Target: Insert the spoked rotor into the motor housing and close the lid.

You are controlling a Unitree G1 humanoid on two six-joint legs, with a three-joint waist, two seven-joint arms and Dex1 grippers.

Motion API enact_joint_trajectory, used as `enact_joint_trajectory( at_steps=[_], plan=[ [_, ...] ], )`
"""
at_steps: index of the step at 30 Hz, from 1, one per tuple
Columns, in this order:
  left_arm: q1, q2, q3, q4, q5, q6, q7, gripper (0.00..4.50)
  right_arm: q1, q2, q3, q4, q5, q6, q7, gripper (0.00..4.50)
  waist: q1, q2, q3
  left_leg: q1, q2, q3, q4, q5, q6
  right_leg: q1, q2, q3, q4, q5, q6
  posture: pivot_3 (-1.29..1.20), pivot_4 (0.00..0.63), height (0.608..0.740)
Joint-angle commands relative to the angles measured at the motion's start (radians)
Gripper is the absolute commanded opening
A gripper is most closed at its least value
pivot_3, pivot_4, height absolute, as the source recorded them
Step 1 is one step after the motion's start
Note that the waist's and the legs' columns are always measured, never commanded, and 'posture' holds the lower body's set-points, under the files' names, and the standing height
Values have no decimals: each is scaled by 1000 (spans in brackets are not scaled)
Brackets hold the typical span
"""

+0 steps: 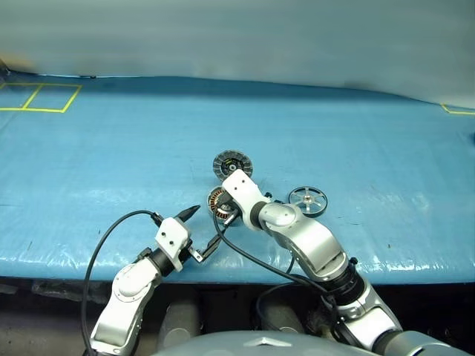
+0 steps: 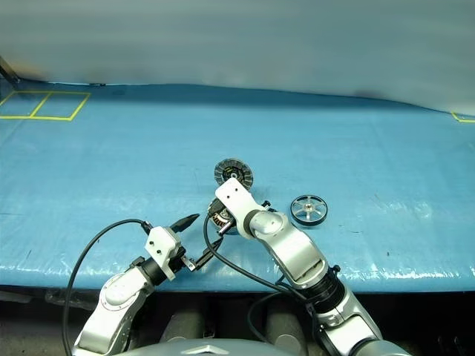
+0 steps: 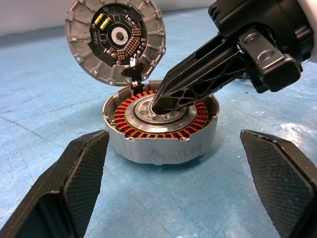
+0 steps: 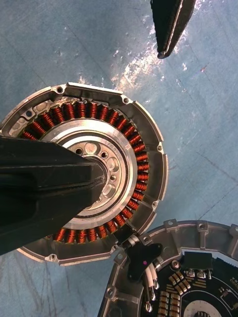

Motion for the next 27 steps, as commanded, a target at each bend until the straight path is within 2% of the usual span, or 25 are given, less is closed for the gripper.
enact_joint_trajectory(
  at_steps=[1,27],
  plan=[
    [-4,-1,-6,-9,2,-22,-1,4500,4,8,-26,3,-7,-8,-12,13,0,0,0,0,0,0,0,0,0,0,0,0,0,0,0,0,150,740],
    [-3,2,-9,-4,2,-25,1,4500,26,75,-127,-7,39,66,-20,13,1,0,0,-2,0,-1,0,0,0,-2,-4,0,-1,0,0,0,150,740]
  ],
)
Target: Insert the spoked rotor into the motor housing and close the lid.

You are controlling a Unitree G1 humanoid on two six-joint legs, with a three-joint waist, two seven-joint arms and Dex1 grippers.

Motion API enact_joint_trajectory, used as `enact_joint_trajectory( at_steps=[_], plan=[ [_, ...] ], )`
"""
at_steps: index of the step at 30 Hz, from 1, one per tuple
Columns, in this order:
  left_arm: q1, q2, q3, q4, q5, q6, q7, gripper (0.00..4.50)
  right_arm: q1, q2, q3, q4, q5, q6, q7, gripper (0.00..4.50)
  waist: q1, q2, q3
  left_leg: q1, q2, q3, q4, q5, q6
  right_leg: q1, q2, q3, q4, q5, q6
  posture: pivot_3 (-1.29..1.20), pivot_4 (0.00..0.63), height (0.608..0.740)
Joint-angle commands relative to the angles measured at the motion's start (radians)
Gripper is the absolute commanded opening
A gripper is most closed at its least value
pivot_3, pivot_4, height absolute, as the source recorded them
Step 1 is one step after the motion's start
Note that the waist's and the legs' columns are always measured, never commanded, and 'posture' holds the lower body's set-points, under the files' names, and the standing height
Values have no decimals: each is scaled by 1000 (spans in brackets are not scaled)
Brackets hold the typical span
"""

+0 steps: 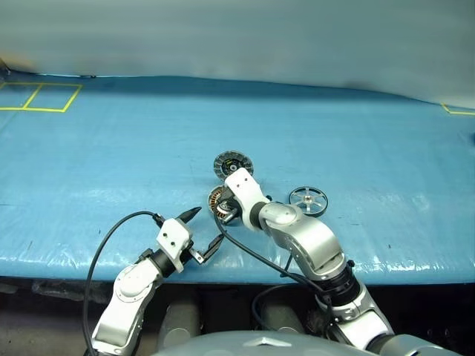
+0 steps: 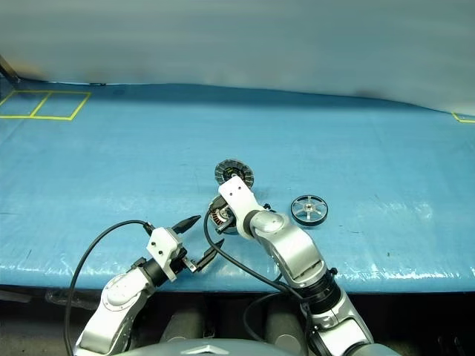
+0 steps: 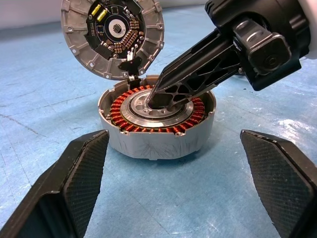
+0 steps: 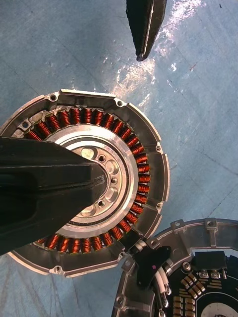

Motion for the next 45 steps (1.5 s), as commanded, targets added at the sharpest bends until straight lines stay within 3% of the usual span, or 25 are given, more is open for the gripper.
enact_joint_trajectory(
  at_steps=[1,20,45],
  plan=[
    [-2,2,1,-17,2,-24,1,4500,6,20,-54,-15,17,26,-9,13,0,0,0,0,0,0,0,0,0,0,0,0,0,0,0,0,150,740],
    [11,4,-1,-25,1,-19,2,4500,-12,45,-100,-97,109,78,16,13,-1,0,0,-6,0,0,0,0,1,-4,5,-1,0,1,1,0,150,740],
    [3,6,-1,-25,-2,-14,-3,4500,22,47,-76,49,81,-48,-16,13,-2,0,0,-5,-1,0,1,0,1,-4,6,-1,0,3,6,0,150,740]
  ],
)
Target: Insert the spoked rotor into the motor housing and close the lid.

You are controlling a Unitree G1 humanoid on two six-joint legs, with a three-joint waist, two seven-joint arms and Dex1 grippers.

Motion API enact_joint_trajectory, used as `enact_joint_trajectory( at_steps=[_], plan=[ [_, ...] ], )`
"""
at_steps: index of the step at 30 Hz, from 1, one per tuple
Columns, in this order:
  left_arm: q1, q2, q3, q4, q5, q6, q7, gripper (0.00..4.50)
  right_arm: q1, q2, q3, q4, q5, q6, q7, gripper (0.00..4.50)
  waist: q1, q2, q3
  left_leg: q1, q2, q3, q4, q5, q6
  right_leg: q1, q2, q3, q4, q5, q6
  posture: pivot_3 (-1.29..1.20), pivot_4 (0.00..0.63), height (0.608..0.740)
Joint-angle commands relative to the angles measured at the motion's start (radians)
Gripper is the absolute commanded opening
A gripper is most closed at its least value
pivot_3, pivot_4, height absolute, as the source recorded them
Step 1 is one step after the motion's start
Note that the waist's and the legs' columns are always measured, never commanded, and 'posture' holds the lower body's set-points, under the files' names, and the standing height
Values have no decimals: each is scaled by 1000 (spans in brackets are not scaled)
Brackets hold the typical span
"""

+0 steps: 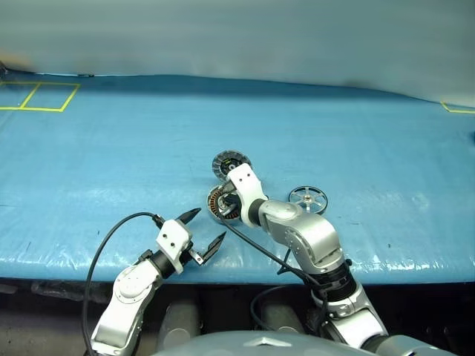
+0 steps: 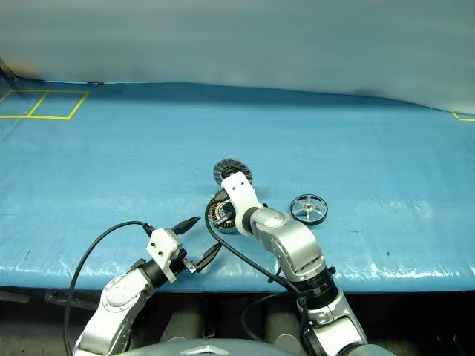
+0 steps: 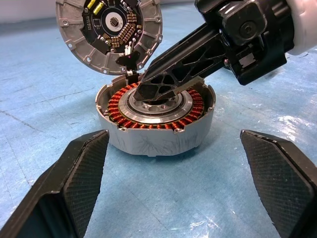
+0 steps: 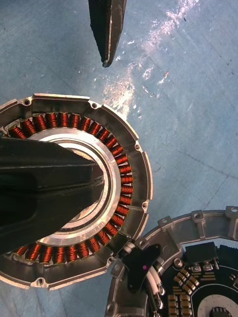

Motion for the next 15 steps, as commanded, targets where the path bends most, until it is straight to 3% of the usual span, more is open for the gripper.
enact_joint_trajectory(
  at_steps=[1,15],
  plan=[
    [-4,3,-1,-24,-2,-15,-2,4500,26,-4,-8,-16,0,10,-8,13,1,0,0,0,0,0,0,0,0,0,0,0,0,0,0,0,150,740],
    [-15,3,0,-15,-3,-14,-4,4500,61,-18,-75,-38,14,-7,-8,13,4,0,0,1,-1,0,1,1,2,2,-2,0,0,-1,-2,0,150,740]
  ],
)
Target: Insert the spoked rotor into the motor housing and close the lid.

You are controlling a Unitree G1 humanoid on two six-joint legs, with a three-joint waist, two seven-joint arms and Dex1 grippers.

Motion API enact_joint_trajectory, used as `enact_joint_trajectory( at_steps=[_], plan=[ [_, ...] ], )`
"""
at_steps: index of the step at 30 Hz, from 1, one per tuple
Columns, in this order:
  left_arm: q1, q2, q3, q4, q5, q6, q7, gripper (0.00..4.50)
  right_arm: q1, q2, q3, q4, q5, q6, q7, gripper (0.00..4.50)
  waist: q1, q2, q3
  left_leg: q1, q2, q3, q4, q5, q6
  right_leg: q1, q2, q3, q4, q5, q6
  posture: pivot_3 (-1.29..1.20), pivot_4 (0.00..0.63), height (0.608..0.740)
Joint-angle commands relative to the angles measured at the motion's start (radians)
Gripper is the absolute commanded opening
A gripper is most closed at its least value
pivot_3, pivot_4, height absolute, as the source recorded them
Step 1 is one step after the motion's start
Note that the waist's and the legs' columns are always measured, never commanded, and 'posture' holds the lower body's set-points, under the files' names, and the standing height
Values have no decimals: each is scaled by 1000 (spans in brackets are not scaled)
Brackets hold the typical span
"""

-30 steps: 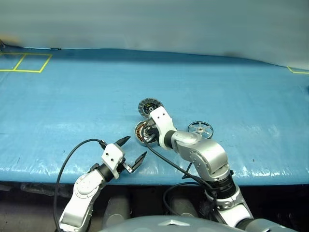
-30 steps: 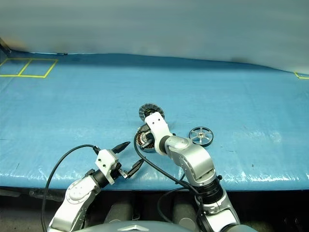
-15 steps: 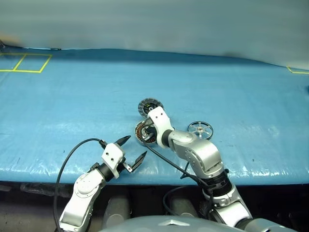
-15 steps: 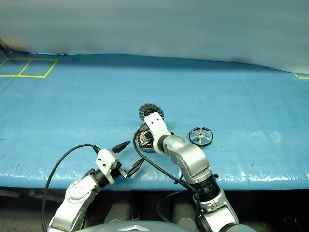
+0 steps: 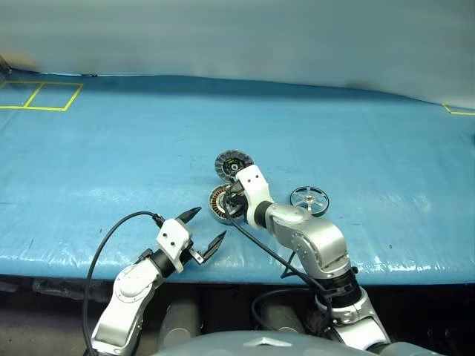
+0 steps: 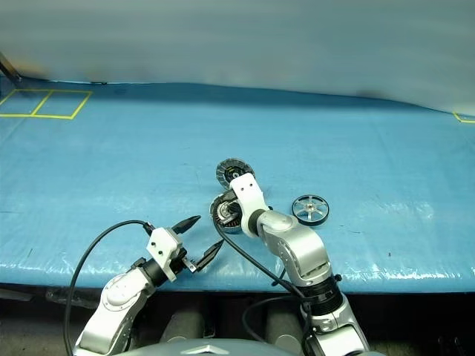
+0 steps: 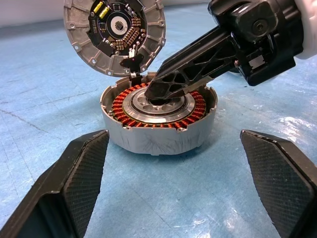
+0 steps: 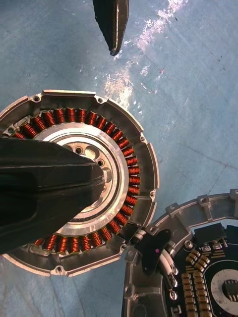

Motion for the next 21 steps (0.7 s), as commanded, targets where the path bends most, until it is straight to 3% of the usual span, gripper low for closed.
enact_joint_trajectory(
  at_steps=[1,21],
  plan=[
    [-7,2,-1,-16,-2,-15,-4,4500,12,-6,-16,-7,0,9,-9,13,0,0,0,0,0,0,0,0,0,0,0,0,0,0,0,0,150,740],
    [0,5,-3,-21,-1,-18,-7,4500,29,-40,-12,-61,45,10,31,13,0,0,0,0,0,0,0,0,0,0,0,0,0,0,0,0,150,740]
  ],
)
